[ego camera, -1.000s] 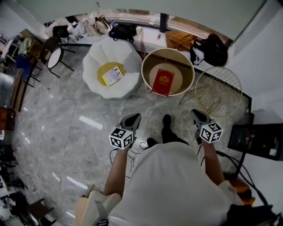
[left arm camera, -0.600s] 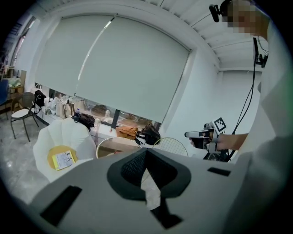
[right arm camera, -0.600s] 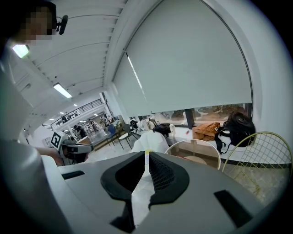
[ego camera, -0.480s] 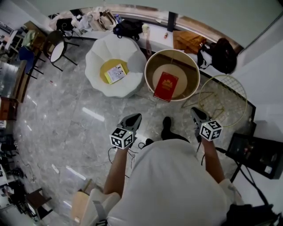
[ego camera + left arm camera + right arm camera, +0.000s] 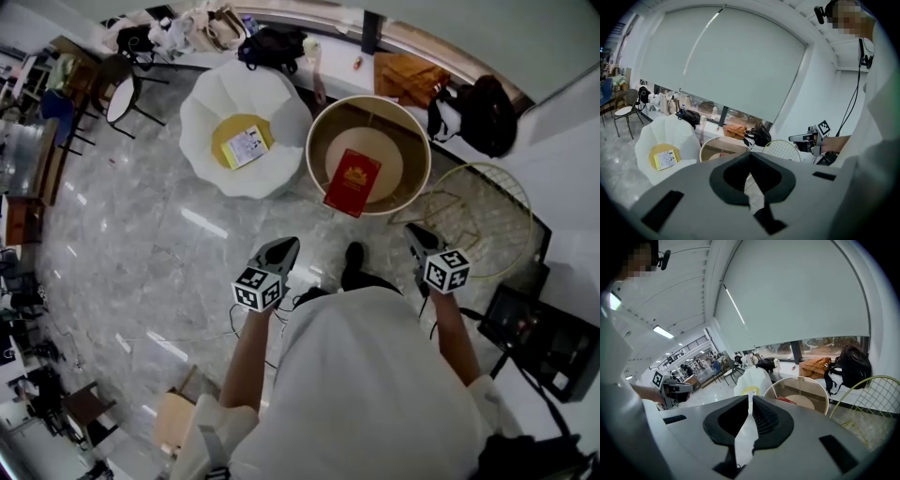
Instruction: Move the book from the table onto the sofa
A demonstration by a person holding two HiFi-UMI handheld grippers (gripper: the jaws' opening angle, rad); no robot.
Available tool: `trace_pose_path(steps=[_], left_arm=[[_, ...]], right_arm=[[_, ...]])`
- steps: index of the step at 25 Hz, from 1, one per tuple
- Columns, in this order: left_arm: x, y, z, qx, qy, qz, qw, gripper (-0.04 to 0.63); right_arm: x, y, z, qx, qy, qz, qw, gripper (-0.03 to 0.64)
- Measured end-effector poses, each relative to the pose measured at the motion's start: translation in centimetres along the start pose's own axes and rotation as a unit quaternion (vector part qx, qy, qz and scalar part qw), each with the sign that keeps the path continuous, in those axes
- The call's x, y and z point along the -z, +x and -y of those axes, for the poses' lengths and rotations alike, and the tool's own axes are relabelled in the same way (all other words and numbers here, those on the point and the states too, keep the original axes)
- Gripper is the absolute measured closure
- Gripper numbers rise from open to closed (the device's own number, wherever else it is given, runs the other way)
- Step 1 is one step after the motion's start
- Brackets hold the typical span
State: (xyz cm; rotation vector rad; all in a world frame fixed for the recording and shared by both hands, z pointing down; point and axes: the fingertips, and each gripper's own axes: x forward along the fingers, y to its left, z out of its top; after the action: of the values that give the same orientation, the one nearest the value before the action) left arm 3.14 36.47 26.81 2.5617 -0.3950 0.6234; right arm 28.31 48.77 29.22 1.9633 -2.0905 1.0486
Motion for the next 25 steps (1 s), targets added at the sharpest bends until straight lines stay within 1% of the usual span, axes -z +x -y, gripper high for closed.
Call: trace_pose_path(steps=[4,9,16,20,25], left_arm=[[-0.1,2.4,-0.4,-0.005,0.001,-0.013,0.9999,0.594],[-0.6,5.0,-0.9,-0.002,0.005,-0.035,0.9994,0.594],[0.4,8.8,-2.6,0.021,0.006,-0.076,0.9969,0.594],[1.2,11.1,-4.5,0.037,0.008,-0.098,0.9944,0.594],[2.3,13.9,-7.4,0.057,0.001,-0.115,0.9917,0.594]], right_arm=[[0.4,1.2,2.3,-0.007,0.007,-0.015,1.0,0.569],[0.5,2.8,3.9,-0.014,0.014,-0.032,0.999,0.569],[2.1,5.4,4.8,-0.008,0.043,-0.057,0.997,0.569],[3.4,7.4,5.0,0.001,0.064,-0.069,0.996,0.569],[4.8,10.4,5.6,0.018,0.088,-0.077,0.993,0.569]])
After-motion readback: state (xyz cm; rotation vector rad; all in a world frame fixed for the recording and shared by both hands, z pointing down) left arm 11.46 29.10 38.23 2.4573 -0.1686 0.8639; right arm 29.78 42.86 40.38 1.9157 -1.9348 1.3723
